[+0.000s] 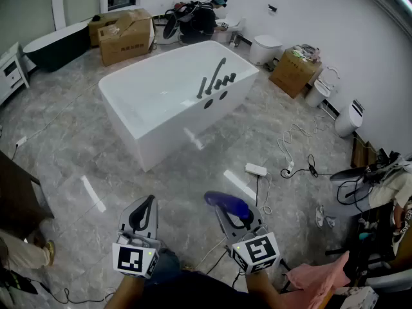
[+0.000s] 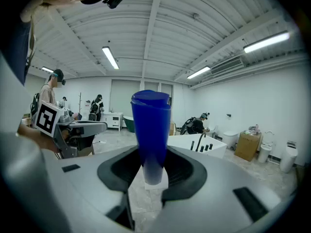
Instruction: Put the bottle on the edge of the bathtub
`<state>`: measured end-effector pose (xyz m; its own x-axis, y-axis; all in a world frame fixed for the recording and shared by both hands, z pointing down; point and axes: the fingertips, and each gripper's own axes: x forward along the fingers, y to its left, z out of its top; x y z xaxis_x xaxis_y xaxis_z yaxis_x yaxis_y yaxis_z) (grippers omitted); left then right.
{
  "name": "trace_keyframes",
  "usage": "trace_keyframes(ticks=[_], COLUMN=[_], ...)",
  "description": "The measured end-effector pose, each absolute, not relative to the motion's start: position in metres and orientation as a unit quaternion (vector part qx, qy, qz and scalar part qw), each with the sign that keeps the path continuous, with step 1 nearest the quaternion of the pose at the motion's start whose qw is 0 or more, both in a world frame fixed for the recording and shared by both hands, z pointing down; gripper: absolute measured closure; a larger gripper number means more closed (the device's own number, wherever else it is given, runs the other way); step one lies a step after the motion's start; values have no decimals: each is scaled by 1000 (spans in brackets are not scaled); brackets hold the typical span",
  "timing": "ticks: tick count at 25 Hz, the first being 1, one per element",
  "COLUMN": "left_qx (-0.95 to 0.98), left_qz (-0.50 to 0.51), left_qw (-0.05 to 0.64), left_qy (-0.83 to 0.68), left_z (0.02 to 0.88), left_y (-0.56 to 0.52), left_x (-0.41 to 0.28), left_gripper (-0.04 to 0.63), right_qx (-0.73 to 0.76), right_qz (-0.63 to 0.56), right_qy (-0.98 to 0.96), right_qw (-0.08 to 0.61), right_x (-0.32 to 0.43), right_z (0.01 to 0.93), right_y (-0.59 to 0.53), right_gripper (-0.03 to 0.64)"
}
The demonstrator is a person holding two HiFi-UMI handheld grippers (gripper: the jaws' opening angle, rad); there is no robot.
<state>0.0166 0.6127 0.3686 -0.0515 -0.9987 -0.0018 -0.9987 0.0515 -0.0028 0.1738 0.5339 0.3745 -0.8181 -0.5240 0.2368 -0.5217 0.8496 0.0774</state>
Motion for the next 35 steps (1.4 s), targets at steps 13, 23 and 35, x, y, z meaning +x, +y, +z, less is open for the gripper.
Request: trace_keyframes(ticks=[13,23,35], left_qx=[-669,-672,-694], left_qz=[-12,-21,4], left_qw=[-9,4,19], left_qy=[743,740,720], left_z=[371,359,359], left_y=[701,693,572], left_x=[128,123,-1], left_gripper=[595,595,595], right_qx=[236,241,293], right_qz=[13,9,-5], right_qy=[-963,-965,-950], right_qw=[130,106,106], right_x=[257,247,143], right_z=[384,370,368], right_y=[607,598,489], right_gripper=[457,457,457])
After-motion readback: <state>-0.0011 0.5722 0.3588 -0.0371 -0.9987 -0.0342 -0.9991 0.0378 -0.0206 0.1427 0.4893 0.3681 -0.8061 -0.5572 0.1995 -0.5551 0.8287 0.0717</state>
